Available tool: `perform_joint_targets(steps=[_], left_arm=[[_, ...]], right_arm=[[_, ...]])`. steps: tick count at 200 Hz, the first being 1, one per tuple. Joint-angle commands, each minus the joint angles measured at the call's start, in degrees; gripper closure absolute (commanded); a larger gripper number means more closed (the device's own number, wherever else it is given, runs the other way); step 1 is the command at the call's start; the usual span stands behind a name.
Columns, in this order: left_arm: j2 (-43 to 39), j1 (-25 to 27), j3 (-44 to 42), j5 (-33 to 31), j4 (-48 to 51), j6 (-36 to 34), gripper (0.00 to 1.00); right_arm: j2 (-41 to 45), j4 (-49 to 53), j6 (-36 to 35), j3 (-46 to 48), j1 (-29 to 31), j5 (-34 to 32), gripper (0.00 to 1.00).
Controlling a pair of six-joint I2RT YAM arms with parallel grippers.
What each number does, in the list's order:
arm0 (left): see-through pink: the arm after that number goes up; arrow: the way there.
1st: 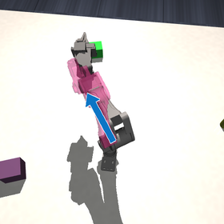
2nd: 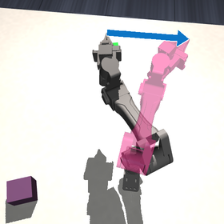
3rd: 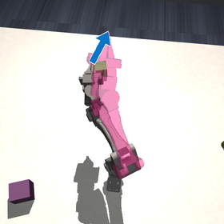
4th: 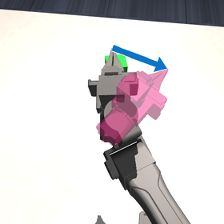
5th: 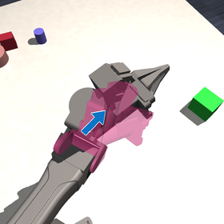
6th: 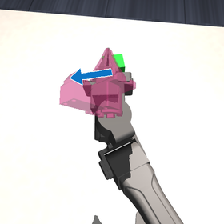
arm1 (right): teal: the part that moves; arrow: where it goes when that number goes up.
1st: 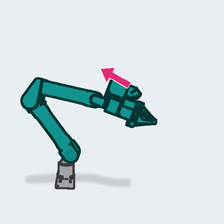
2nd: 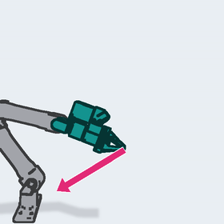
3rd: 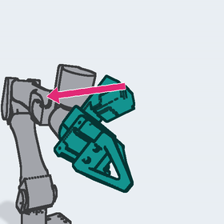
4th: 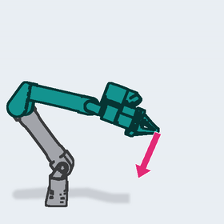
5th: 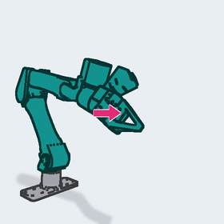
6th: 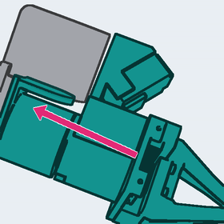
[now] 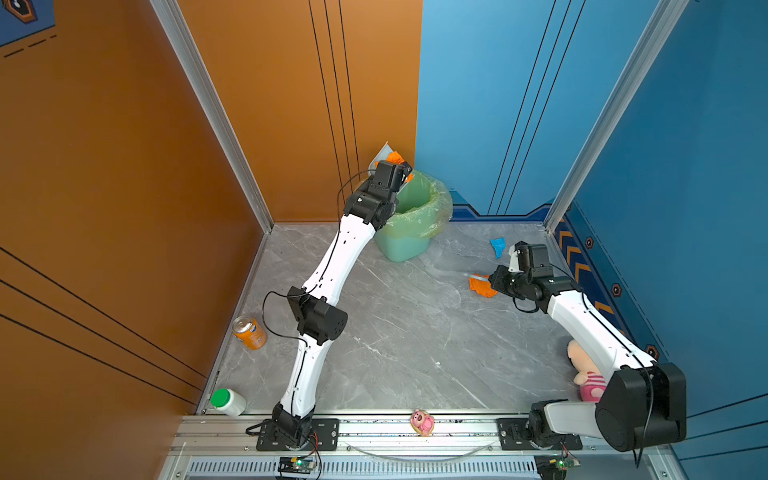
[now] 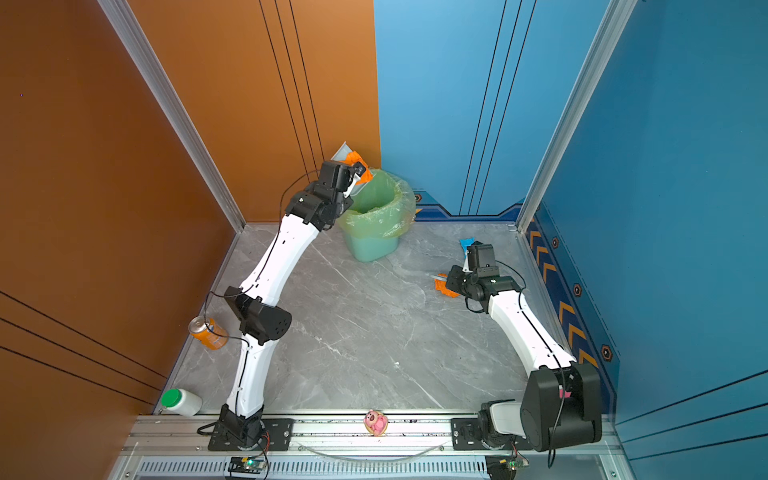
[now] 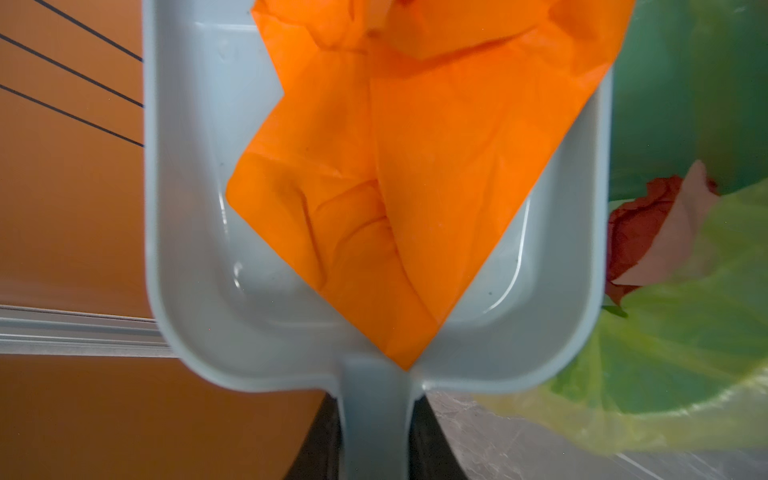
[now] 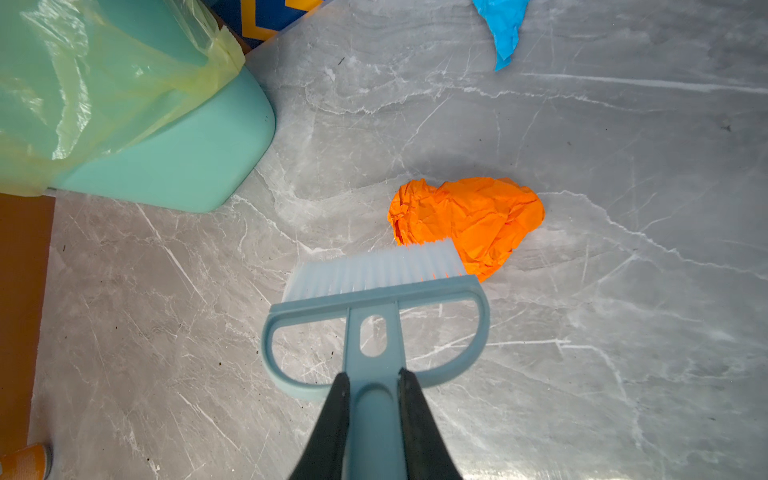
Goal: Sweep away the paper scraps from the table
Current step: 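Tip the dustpan over the bin with the left gripper to drop the flat orange scrap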
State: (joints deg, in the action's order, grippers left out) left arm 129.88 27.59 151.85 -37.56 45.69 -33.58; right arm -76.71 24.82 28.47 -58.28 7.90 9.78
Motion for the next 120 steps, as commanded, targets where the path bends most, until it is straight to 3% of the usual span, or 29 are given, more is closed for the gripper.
perform_joint_targets(steps=[1,81,120], left_arm=[[0.4,-1.0,-2.3,-6.2,-8.5,-7.9,1.00],[2.4,-1.0,-8.5,-11.2,-27.6,-30.0,1.00],[2.5,-1.0,-11.3,-11.8,-36.5,-36.5,1.00]], right_arm=[[1.3,-1.6,0.6,0.8,0.7,-2.0,1.00],[0.5,-2.1,0.8,1.0,1.9,-2.4,1.00],[-0.1,-2.7,0.9,1.0,1.9,-2.2,1.00]])
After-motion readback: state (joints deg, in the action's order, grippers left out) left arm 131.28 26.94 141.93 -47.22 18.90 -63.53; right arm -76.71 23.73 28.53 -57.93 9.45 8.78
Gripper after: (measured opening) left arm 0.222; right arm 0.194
